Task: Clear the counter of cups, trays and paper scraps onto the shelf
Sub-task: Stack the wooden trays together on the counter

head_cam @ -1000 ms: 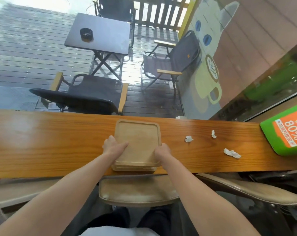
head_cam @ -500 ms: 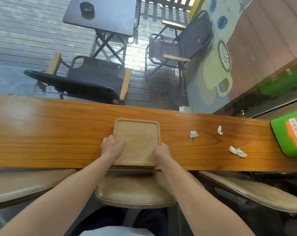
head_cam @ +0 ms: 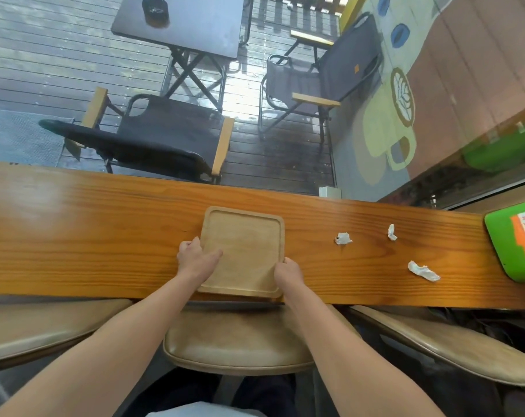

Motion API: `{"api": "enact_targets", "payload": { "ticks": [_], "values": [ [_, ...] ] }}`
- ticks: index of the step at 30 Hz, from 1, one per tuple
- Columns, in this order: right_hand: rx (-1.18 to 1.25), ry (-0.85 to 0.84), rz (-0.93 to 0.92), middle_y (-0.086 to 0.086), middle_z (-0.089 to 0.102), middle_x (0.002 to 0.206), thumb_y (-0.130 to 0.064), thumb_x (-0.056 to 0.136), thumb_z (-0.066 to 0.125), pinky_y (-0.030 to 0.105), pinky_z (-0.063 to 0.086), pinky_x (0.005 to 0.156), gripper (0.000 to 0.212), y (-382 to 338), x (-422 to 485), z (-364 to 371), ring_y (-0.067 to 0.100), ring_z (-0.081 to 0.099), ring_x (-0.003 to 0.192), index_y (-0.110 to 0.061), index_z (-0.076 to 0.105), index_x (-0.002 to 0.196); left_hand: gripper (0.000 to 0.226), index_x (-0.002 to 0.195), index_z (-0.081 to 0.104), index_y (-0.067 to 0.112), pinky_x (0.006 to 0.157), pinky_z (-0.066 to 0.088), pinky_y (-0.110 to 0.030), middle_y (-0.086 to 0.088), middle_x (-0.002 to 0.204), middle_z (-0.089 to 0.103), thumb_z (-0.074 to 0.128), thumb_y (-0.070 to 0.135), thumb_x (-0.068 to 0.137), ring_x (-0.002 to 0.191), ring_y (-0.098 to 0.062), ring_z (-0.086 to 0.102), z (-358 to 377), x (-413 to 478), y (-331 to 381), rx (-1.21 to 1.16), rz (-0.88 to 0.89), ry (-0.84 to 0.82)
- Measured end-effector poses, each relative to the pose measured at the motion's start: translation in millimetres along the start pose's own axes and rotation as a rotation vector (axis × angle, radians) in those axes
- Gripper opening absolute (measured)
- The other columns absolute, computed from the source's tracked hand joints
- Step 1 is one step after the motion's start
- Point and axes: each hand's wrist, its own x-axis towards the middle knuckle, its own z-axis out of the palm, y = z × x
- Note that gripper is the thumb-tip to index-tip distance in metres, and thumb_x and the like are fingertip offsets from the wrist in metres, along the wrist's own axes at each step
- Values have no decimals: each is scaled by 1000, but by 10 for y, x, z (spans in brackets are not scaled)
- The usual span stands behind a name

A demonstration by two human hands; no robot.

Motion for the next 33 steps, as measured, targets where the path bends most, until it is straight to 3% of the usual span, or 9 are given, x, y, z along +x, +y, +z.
{"api": "enact_targets", "payload": {
  "ticks": [7, 12, 15, 18, 22, 25, 27, 29, 33],
  "values": [
    [-19, -29, 5, 6, 63, 118, -25, 103, 47, 45, 52, 98, 26, -12, 15, 14, 25, 59, 106, -15, 57, 124, 53, 133, 53, 10, 103, 48, -53, -15, 139, 47, 70, 37, 91, 124, -33, 50, -42, -25, -31, -48, 9, -16],
    [-33, -45, -18, 6, 65, 125, -19, 102, 48, 43, 50, 100, 31, -13, 4, 9, 25, 60, 112, -16, 59, 130, 65, 145, 45, 7, 102, 50, -52, -16, 143, 50, 69, 35, 92, 126, -33, 53, -77, 4, -23, -104, -17, -42],
    [-4, -84, -9, 4, 64, 126, -17, 101, 48, 34, 52, 90, 35, -5, -26, -24, 20, 59, 108, -16, 57, 135, 59, 140, 50, 6, 98, 54, -48, -15, 138, 52, 70, 33, 92, 120, -32, 57, -112, 29, -14, -79, -30, -56],
    [22, -100, -7, -1, 65, 112, -17, 100, 49, 28, 51, 77, 35, -13, -51, -46, 17, 61, 100, -17, 58, 134, 49, 131, 56, 5, 80, 57, -36, -15, 130, 59, 70, 31, 92, 111, -30, 61, -118, 37, 1, -48, -42, -47],
    [63, -64, 9, -8, 64, 96, -19, 98, 55, 23, 47, 65, 34, -10, -36, -8, 9, 59, 86, -15, 59, 132, 48, 122, 60, 4, 92, 55, -47, -15, 119, 63, 69, 39, 91, 105, -31, 63, -83, 31, 13, 86, -65, 5],
    [112, -30, 34, 0, 66, 117, -26, 95, 59, 32, 50, 85, 40, 29, 8, 65, 19, 61, 103, -15, 58, 133, 48, 115, 64, 4, 88, 57, -46, -14, 112, 68, 68, 45, 90, 98, -30, 65, -70, 55, -10, 85, -79, 37],
    [165, -15, 66, 4, 59, 135, -32, 93, 62, 38, 46, 100, 55, 55, 44, 103, 25, 55, 119, -14, 50, 143, 56, 122, 63, 3, 88, 55, -42, -15, 117, 68, 68, 48, 89, 105, -31, 64, -70, 88, -17, 9, -131, 53],
    [201, 9, 97, 7, 51, 145, -39, 90, 65, 40, 42, 104, 70, 62, 102, 87, 28, 49, 128, -13, 40, 150, 70, 132, 57, 2, 91, 53, -41, -16, 127, 64, 69, 54, 86, 115, -34, 61, -61, 133, -12, -100, -217, 56],
    [293, -24, 136, 12, 54, 141, -51, 79, 75, 44, 43, 106, 88, 3, 234, -34, 31, 53, 124, -7, 41, 147, 97, 146, 38, 3, 105, 47, -52, -17, 138, 55, 66, 68, 80, 124, -37, 55, 17, 218, 10, -290, -325, -52]
  ]
}}
